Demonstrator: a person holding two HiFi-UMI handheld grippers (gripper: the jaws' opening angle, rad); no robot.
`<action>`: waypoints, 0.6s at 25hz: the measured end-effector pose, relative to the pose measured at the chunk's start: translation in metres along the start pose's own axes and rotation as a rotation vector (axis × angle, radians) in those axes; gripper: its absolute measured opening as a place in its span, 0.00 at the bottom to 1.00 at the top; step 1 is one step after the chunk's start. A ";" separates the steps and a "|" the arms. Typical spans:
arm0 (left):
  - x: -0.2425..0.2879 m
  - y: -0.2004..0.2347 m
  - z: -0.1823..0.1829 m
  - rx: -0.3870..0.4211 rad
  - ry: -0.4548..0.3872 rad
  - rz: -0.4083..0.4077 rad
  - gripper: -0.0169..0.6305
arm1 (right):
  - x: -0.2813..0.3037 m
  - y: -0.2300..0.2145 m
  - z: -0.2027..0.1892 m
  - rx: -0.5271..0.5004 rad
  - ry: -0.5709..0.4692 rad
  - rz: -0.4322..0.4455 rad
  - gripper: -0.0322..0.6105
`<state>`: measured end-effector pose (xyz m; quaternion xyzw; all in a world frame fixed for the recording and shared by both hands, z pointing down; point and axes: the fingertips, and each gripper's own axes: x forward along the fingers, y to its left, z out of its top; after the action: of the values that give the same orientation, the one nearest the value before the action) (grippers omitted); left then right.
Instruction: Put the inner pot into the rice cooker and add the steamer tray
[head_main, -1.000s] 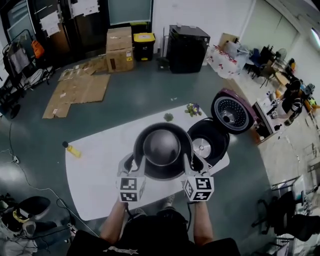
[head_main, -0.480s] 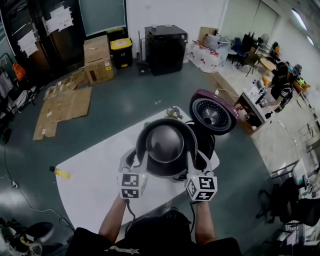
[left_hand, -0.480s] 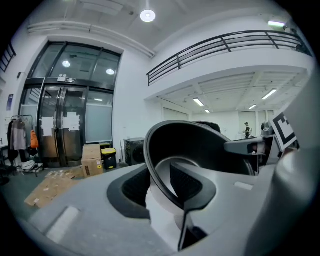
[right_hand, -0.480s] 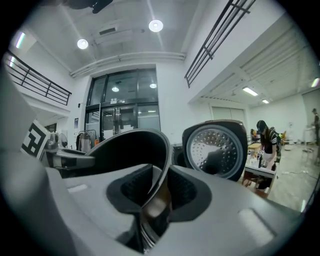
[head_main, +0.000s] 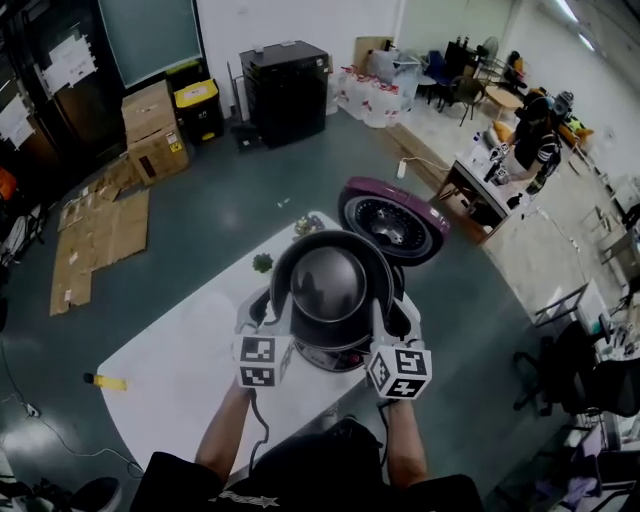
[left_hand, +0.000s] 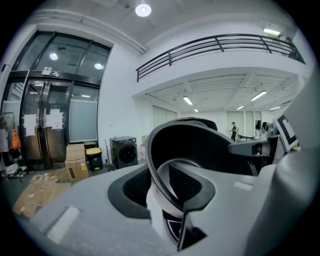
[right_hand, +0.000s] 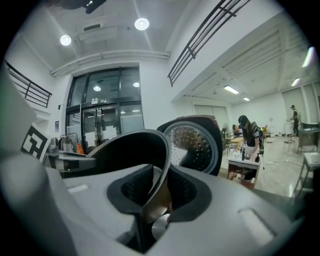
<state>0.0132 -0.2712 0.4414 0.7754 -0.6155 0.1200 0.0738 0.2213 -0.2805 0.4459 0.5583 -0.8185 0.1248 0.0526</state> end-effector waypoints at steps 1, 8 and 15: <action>0.007 -0.002 0.000 0.004 0.007 -0.011 0.22 | 0.002 -0.005 -0.001 0.007 0.005 -0.010 0.19; 0.049 -0.018 -0.015 0.035 0.079 -0.095 0.22 | 0.008 -0.034 -0.022 0.056 0.062 -0.098 0.20; 0.085 -0.037 -0.044 0.052 0.178 -0.198 0.22 | 0.011 -0.057 -0.052 0.110 0.144 -0.171 0.21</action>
<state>0.0628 -0.3305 0.5079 0.8202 -0.5238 0.1965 0.1195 0.2673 -0.2961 0.5071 0.6178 -0.7538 0.2045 0.0912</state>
